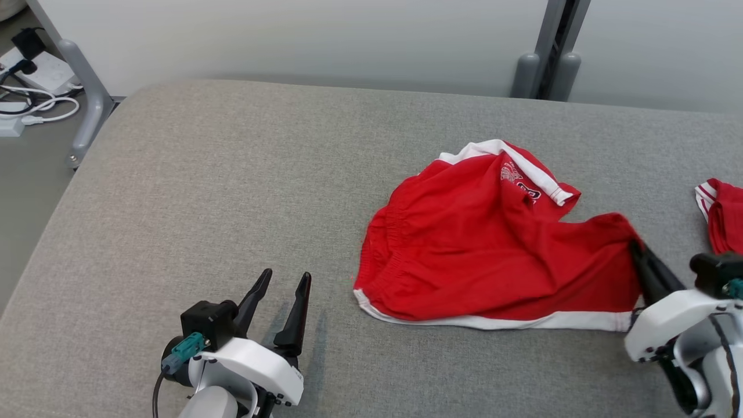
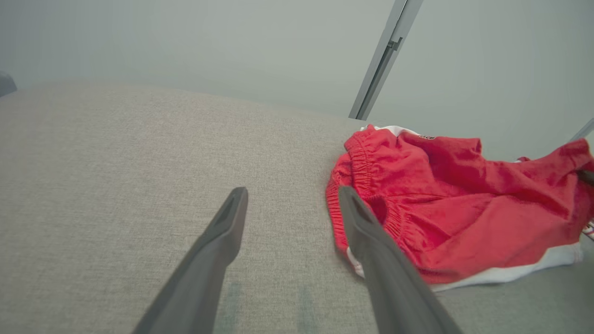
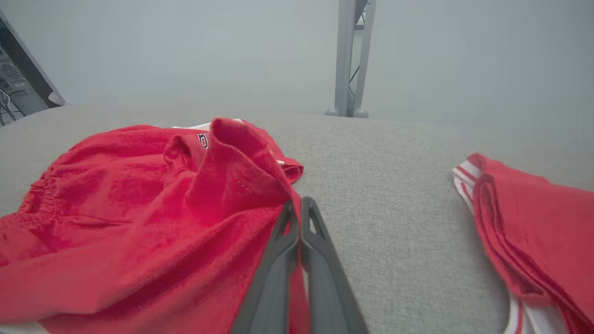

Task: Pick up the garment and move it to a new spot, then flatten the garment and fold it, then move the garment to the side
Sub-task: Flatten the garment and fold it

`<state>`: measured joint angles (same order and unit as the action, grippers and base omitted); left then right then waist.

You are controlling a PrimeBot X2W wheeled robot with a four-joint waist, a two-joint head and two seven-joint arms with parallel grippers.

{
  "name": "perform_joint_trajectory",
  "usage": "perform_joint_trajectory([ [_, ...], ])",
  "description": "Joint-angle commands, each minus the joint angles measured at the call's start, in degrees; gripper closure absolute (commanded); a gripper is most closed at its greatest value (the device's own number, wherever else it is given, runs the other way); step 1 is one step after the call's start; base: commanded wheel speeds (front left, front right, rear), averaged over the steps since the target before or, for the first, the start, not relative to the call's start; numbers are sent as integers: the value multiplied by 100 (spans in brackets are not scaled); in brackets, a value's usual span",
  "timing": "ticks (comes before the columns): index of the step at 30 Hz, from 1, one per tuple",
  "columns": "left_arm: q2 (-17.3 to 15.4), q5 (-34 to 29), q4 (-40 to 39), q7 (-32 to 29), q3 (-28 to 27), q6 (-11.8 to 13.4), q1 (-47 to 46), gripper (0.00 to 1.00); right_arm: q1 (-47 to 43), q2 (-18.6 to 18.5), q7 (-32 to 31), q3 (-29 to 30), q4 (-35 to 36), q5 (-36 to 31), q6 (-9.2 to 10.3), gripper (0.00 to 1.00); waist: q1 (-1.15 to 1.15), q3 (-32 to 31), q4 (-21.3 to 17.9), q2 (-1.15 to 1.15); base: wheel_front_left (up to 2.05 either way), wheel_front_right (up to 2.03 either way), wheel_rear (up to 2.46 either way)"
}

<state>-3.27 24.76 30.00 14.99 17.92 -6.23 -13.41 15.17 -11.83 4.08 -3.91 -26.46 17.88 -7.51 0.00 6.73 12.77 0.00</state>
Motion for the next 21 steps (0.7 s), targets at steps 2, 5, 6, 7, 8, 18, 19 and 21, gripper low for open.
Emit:
perform_joint_trajectory([
  [2, -29, -56, 7, 22, 7, -27, -108, 0, 187, -258, 84, 37, -229, -359, 5, 100, 0, 40, -47, 0, 0, 0, 0],
  [5, -39, -54, 12, 22, -20, -28, -112, 0, 368, -131, 261, 51, -403, -390, 4, 0, 0, 49, -115, 0, 0, 0, 0],
  [6, -49, -56, 6, 23, -35, -26, -108, 0, 414, -106, 302, 54, -441, -352, 4, 0, 0, 51, -150, 0, 0, 0, 0],
  [7, -56, -67, 5, 22, -41, -25, -108, 0, 436, -102, 350, 76, -466, -333, 6, 0, 0, 55, -188, 0, 0, 0, 0],
  [8, -52, -74, 7, 22, -37, -26, -109, 0, 432, -85, 383, 106, -495, -334, 6, 0, 0, 58, -226, 0, 0, 0, 0],
  [18, -18, -91, 25, 22, 232, -61, -87, 0, -282, 333, 623, 267, -75, -153, 4, 0, 0, 77, -608, 0, 0, 0, 0],
  [19, -12, -58, 42, 22, 273, -64, -92, 0, -350, 354, 618, 251, -6, -145, 4, 0, 0, 87, -643, 0, 0, 0, 0],
  [21, 1, -9, 97, 11, 398, -74, -109, 0, -440, 391, 580, 252, 132, -127, 4, 0, 0, 109, -724, 0, 0, 0, 0],
])
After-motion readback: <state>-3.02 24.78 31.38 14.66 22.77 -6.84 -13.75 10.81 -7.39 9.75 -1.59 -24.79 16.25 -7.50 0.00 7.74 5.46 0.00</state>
